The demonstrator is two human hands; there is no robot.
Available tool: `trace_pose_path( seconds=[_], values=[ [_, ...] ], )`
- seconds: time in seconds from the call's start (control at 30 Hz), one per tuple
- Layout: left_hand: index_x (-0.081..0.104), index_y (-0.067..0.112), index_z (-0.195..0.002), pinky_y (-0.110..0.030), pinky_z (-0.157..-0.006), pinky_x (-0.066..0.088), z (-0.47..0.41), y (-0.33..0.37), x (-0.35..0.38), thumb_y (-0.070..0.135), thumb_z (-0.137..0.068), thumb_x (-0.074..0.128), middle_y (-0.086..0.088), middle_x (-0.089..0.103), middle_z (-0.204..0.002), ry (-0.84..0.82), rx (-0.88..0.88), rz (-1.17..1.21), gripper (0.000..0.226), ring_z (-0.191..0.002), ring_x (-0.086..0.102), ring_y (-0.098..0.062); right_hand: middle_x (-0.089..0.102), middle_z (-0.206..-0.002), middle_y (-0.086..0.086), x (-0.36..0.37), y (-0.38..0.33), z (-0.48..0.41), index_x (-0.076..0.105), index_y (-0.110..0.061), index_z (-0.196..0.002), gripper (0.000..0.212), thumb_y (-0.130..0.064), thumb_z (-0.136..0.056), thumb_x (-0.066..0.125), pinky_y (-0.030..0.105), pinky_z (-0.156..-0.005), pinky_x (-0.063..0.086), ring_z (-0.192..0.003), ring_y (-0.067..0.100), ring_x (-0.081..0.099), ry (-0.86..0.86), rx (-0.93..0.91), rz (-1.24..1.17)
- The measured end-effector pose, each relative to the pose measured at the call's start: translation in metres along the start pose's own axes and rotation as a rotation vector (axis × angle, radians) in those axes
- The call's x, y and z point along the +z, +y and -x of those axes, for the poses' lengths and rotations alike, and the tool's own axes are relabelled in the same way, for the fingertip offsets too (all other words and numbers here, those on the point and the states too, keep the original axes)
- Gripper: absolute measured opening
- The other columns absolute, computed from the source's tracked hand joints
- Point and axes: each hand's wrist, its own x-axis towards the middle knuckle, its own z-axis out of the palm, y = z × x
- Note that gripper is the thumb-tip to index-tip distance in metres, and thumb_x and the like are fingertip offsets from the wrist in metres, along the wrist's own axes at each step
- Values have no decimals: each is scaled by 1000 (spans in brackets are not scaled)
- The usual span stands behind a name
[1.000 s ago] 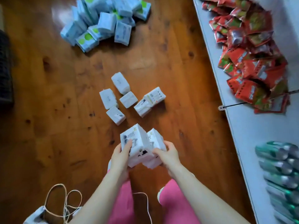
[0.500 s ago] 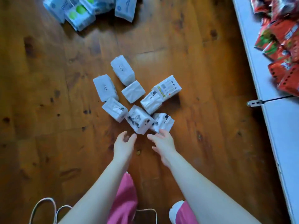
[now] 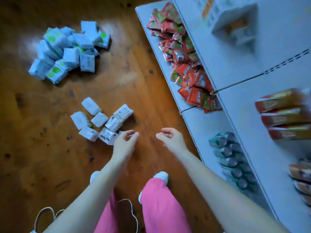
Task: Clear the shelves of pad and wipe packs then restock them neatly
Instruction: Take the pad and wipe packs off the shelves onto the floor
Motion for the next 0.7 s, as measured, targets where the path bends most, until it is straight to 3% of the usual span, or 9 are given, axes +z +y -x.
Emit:
trace_pose_path(
  seconds=[0.07, 0.17, 0.2, 0.33, 0.5, 0.6, 0.7],
  values=[
    [60, 10, -114, -32, -81, 50, 26, 29, 16, 21, -91, 58, -9, 65, -98, -59, 98, 41, 25, -89, 62, -18, 61, -109, 7, -34, -23, 24, 55, -9, -115, 28, -10, -88, 62, 5, -59, 41, -82, 9, 56, 66, -85, 44],
    [61, 13, -110, -15, -56, 49, 73, 71, 43, 21, -92, 57, -5, 65, -91, -161, 188, -2, 20, -80, 62, -12, 64, -104, 8, -84, -42, 63, 59, -17, -103, 22, -15, -83, 68, 25, -82, 49, -96, 16, 59, 157, -131, -47],
    [61, 15, -109, -16, -56, 48, 83, 81, 51, 22, -92, 57, -4, 65, -89, -201, 223, 10, 19, -81, 63, -13, 64, -103, 8, -99, -47, 75, 59, -18, -101, 21, -15, -83, 69, 30, -87, 49, -98, 17, 60, 180, -131, -90],
    [62, 21, -94, -28, -72, 47, 137, 136, 80, 20, -93, 55, -3, 67, -85, -348, 312, -22, 7, -82, 64, -14, 63, -98, 8, -147, -66, 132, 58, -22, -94, 15, -13, -85, 66, 23, -75, 50, -91, 16, 61, 272, -181, -246],
    [63, 22, -88, -29, -74, 47, 193, 185, 117, 21, -93, 56, -4, 67, -86, -567, 407, -101, 9, -81, 64, -15, 64, -90, 2, -197, -76, 204, 58, -10, -111, 25, -15, -87, 64, 13, -62, 48, -84, 14, 63, 498, -263, -402],
    [62, 20, -90, -31, -75, 47, 233, 207, 147, 20, -94, 55, -4, 67, -86, -727, 462, -155, 7, -81, 64, -17, 66, -90, 5, -224, -74, 250, 61, -15, -104, 17, -15, -87, 64, 24, -75, 49, -90, 18, 63, 641, -334, -436],
    [61, 20, -87, -32, -76, 47, 280, 222, 172, 17, -93, 55, -6, 68, -84, -891, 533, -197, 9, -80, 65, -17, 65, -86, 4, -248, -68, 295, 62, -21, -90, 8, -14, -87, 64, 26, -73, 48, -86, 17, 62, 785, -403, -476]
  ],
)
